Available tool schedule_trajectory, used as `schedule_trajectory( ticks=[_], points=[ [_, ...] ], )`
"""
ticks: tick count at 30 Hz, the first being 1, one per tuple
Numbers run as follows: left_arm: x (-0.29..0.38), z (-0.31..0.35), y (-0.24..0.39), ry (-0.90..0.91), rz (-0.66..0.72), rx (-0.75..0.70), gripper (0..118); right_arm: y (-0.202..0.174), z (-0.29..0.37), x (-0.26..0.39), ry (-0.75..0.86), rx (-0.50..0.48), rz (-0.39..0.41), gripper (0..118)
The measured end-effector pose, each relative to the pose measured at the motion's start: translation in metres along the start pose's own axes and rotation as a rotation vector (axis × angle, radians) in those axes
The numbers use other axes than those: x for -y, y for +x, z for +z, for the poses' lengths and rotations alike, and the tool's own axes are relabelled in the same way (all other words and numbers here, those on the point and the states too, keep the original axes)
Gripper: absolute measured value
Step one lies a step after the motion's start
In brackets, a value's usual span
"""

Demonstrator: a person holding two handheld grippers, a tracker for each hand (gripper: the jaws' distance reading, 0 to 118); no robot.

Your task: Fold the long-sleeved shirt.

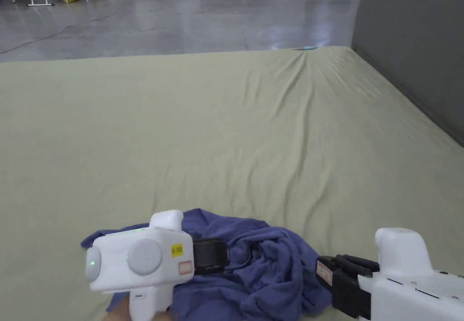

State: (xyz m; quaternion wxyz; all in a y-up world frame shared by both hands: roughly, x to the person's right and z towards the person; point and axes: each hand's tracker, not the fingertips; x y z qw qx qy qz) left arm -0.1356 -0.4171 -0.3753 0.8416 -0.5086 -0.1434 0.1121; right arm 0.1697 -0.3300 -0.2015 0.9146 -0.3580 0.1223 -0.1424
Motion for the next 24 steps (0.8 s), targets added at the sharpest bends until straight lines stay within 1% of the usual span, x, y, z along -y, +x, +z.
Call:
schedule_trajectory(
  ticks=[2, 4, 5, 6, 7, 8, 9, 10, 11, 13, 14, 15, 16, 17, 18, 19, 20, 21, 24],
  points=[
    [-0.003, -0.040, 0.011, -0.016, 0.006, -0.002, 116, 0.008, -0.006, 0.001, -0.023, 0.045, -0.020, 0],
    [-0.010, -0.076, 0.012, -0.053, -0.022, -0.038, 115, 0.019, -0.013, 0.004, -0.052, 0.093, -0.029, 0],
    [-0.020, -0.083, 0.017, -0.082, -0.036, -0.060, 111, 0.026, -0.017, 0.006, -0.071, 0.118, -0.035, 0],
    [-0.023, -0.097, 0.017, -0.109, -0.053, -0.088, 104, 0.035, -0.023, 0.007, -0.096, 0.139, -0.048, 0],
    [-0.023, -0.106, 0.015, -0.125, -0.058, -0.105, 85, 0.041, -0.027, 0.010, -0.115, 0.155, -0.060, 0],
    [-0.022, -0.114, 0.014, -0.154, -0.068, -0.122, 28, 0.049, -0.032, 0.012, -0.138, 0.174, -0.077, 0],
    [-0.026, -0.116, 0.009, -0.165, -0.063, -0.135, 10, 0.056, -0.038, 0.014, -0.153, 0.193, -0.088, 0],
    [-0.028, -0.108, 0.009, -0.145, -0.032, -0.097, 10, 0.063, -0.044, 0.016, -0.164, 0.204, -0.091, 0],
    [-0.031, -0.099, 0.012, -0.141, -0.036, -0.092, 10, 0.070, -0.051, 0.018, -0.174, 0.207, -0.087, 0],
    [-0.037, -0.087, 0.012, -0.124, -0.067, -0.072, 9, 0.084, -0.068, 0.016, -0.199, 0.210, -0.108, 0],
    [-0.039, -0.077, 0.013, -0.103, -0.069, -0.057, 9, 0.093, -0.078, 0.013, -0.212, 0.202, -0.134, 0],
    [-0.042, -0.067, 0.014, -0.095, -0.064, -0.041, 9, 0.100, -0.088, 0.010, -0.223, 0.183, -0.174, 3],
    [-0.046, -0.058, 0.015, -0.090, -0.064, -0.020, 9, 0.107, -0.099, 0.005, -0.230, 0.167, -0.207, 10],
    [-0.043, -0.050, 0.017, -0.069, -0.073, -0.005, 9, 0.113, -0.113, -0.001, -0.253, 0.157, -0.236, 10],
    [-0.045, -0.040, 0.019, -0.056, -0.080, 0.008, 9, 0.117, -0.130, -0.006, -0.278, 0.134, -0.278, 44],
    [-0.046, -0.033, 0.021, -0.052, -0.085, 0.013, 9, 0.121, -0.143, -0.009, -0.298, 0.104, -0.297, 84],
    [-0.047, -0.025, 0.023, -0.045, -0.091, 0.021, 9, 0.124, -0.153, -0.012, -0.282, 0.081, -0.321, 115],
    [-0.034, -0.003, 0.040, -0.012, -0.115, 0.012, 9, 0.124, -0.166, -0.014, -0.306, 0.082, -0.331, 116],
    [-0.025, 0.017, 0.050, 0.003, -0.118, 0.014, 9, 0.119, -0.194, -0.002, -0.415, 0.092, -0.338, 116]
  ],
)
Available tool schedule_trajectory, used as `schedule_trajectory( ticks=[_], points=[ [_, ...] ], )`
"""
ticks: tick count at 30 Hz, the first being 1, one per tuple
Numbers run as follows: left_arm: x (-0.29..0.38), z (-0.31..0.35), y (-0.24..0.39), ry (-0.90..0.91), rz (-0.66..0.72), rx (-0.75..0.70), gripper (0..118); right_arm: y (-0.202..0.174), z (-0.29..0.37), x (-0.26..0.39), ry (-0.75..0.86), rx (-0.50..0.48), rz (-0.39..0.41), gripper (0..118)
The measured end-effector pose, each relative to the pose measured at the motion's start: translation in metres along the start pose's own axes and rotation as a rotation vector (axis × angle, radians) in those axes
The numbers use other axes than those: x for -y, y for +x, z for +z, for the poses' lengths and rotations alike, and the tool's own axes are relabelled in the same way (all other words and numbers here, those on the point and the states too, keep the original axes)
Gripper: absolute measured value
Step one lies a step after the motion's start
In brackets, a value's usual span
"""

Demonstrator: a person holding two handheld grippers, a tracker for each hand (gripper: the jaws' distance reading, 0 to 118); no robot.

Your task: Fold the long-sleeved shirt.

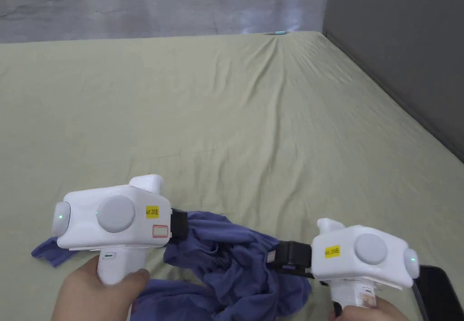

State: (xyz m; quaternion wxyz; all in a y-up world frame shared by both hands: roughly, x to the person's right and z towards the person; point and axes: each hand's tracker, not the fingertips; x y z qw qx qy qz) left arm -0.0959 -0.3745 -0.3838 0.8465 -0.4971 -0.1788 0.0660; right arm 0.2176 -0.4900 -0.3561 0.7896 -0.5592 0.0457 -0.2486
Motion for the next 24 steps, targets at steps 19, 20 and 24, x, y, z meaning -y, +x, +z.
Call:
schedule_trajectory(
  ticks=[19, 20, 24],
  points=[
    [-0.124, 0.168, -0.018, 0.316, 0.081, 0.142, 0, -0.197, 0.240, -0.071, 0.446, -0.038, 0.497, 9],
    [-0.141, 0.188, -0.019, 0.371, 0.079, 0.137, 0, -0.214, 0.258, -0.081, 0.473, -0.026, 0.545, 9],
    [-0.207, 0.259, -0.026, 0.553, 0.074, 0.040, 0, -0.278, 0.322, -0.125, 0.631, 0.130, 0.687, 9]
  ],
)
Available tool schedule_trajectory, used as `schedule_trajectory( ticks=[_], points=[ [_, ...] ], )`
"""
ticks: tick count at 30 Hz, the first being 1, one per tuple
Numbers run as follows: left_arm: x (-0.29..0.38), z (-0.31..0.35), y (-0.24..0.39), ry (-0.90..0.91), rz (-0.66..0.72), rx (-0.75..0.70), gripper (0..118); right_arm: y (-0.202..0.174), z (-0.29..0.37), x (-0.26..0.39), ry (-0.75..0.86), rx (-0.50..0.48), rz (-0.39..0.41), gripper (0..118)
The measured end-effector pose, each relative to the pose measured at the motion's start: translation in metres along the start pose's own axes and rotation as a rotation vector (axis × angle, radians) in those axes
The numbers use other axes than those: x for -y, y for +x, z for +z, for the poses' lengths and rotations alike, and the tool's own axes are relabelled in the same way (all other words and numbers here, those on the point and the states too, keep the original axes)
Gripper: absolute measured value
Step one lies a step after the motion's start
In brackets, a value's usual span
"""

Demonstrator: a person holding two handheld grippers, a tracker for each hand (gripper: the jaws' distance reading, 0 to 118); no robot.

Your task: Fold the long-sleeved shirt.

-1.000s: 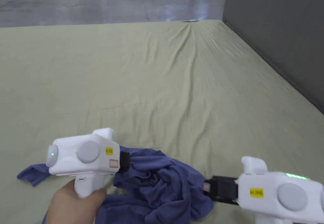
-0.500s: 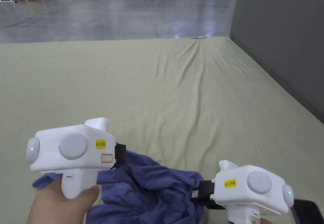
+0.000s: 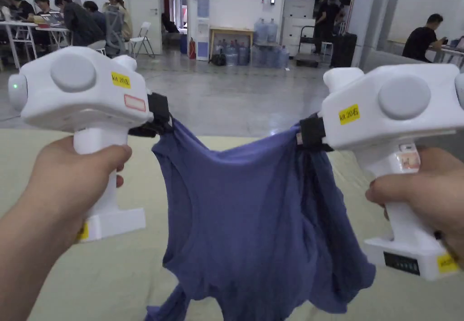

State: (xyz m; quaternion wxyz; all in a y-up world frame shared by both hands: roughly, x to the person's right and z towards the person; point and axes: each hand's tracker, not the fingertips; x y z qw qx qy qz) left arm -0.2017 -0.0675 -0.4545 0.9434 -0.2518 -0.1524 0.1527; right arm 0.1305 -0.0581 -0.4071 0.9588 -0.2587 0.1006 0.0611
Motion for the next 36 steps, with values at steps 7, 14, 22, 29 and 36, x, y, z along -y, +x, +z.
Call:
schedule_trajectory(
  ticks=[7, 14, 22, 29, 36],
  points=[
    [-0.136, 0.016, -0.006, 0.111, 0.024, -0.018, 0, 0.010, 0.009, -0.135, 0.131, 0.123, 0.112, 9],
    [-0.228, 0.011, 0.023, 0.199, 0.010, -0.087, 0, -0.005, 0.005, -0.240, 0.212, 0.219, 0.241, 9],
    [-0.225, 0.005, 0.024, 0.233, -0.036, -0.135, 0, -0.015, -0.032, -0.237, 0.188, 0.225, 0.260, 9],
    [-0.061, -0.079, -0.030, -0.079, -0.123, -0.210, 0, -0.017, -0.123, -0.047, -0.048, 0.138, 0.289, 9],
    [0.175, -0.107, -0.086, -0.396, 0.013, -0.164, 0, -0.032, -0.173, 0.196, -0.315, 0.016, 0.160, 9]
  ],
)
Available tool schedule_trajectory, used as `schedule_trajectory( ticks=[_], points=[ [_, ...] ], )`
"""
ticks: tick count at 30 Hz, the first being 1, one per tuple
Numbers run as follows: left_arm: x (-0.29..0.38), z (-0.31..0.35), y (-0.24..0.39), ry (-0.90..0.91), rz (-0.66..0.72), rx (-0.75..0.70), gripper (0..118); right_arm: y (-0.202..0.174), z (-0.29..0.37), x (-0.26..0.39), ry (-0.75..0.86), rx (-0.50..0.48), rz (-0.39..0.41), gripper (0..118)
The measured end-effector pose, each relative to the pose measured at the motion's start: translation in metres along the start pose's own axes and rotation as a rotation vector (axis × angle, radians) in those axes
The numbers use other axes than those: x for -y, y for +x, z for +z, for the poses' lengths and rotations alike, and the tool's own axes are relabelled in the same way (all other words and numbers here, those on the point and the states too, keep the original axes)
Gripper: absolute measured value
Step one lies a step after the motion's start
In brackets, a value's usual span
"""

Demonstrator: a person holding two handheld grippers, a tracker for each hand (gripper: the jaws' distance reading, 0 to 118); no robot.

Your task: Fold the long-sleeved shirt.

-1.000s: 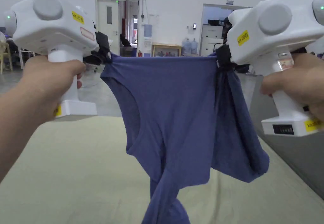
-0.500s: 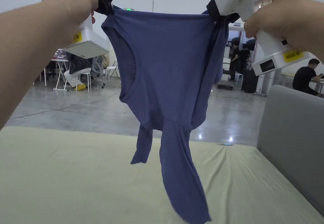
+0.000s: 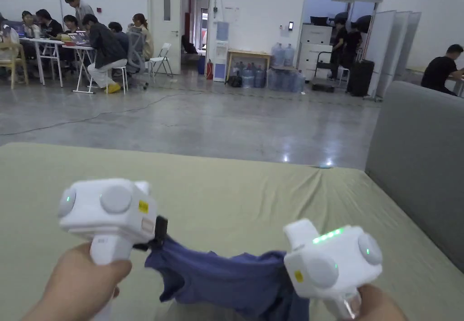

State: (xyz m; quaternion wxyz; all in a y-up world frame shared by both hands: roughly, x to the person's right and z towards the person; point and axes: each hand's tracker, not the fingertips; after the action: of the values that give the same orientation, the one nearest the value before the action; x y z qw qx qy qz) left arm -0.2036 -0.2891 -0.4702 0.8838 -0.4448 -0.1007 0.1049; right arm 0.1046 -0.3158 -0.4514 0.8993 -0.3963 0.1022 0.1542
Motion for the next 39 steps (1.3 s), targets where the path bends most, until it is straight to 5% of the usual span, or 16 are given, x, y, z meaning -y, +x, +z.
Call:
schedule_trajectory(
  ticks=[3, 6, 16, 24, 25, 26, 27, 28, 29, 30, 34, 36, 37, 38, 39],
  points=[
    [0.073, -0.002, -0.016, -0.055, 0.073, -0.005, 0, -0.016, -0.002, 0.072, -0.080, -0.072, -0.047, 9],
    [0.124, 0.001, -0.043, -0.093, 0.192, 0.038, 0, -0.032, 0.012, 0.128, -0.117, -0.087, 0.010, 9],
    [0.247, 0.007, -0.064, -0.250, 0.145, -0.033, 0, -0.085, 0.033, 0.223, -0.329, -0.168, 0.116, 9],
    [0.277, -0.018, -0.061, -0.324, 0.149, -0.036, 0, -0.079, 0.006, 0.232, -0.448, -0.191, -0.025, 14],
    [0.280, -0.010, -0.056, -0.315, 0.150, -0.033, 0, -0.073, 0.010, 0.228, -0.447, -0.200, -0.074, 23],
    [0.276, 0.000, -0.053, -0.284, 0.136, -0.035, 2, -0.065, 0.019, 0.223, -0.434, -0.205, -0.145, 44],
    [0.272, 0.012, -0.051, -0.247, 0.102, -0.046, 25, -0.056, 0.034, 0.219, -0.397, -0.200, -0.188, 66],
    [0.268, 0.022, -0.049, -0.229, 0.089, -0.042, 71, -0.049, 0.051, 0.213, -0.335, -0.198, -0.211, 80],
    [0.269, 0.037, -0.046, -0.185, 0.086, -0.011, 114, -0.042, 0.071, 0.208, -0.273, -0.207, -0.226, 81],
    [0.266, 0.054, -0.044, -0.150, 0.100, 0.018, 116, -0.036, 0.090, 0.205, -0.220, -0.213, -0.247, 81],
    [0.281, 0.075, -0.036, -0.186, 0.077, 0.083, 116, -0.033, 0.139, 0.220, -0.167, -0.279, -0.395, 81],
    [0.296, 0.075, -0.030, -0.279, 0.052, 0.108, 103, -0.042, 0.144, 0.238, -0.185, -0.349, -0.448, 78],
    [0.306, 0.071, -0.027, -0.288, 0.037, 0.103, 73, -0.048, 0.145, 0.246, -0.200, -0.356, -0.440, 69],
    [0.314, 0.068, -0.022, -0.301, 0.026, 0.069, 6, -0.057, 0.146, 0.252, -0.203, -0.343, -0.416, 33],
    [0.321, 0.064, -0.018, -0.322, 0.013, 0.038, 0, -0.068, 0.143, 0.258, -0.220, -0.319, -0.379, 2]
  ],
)
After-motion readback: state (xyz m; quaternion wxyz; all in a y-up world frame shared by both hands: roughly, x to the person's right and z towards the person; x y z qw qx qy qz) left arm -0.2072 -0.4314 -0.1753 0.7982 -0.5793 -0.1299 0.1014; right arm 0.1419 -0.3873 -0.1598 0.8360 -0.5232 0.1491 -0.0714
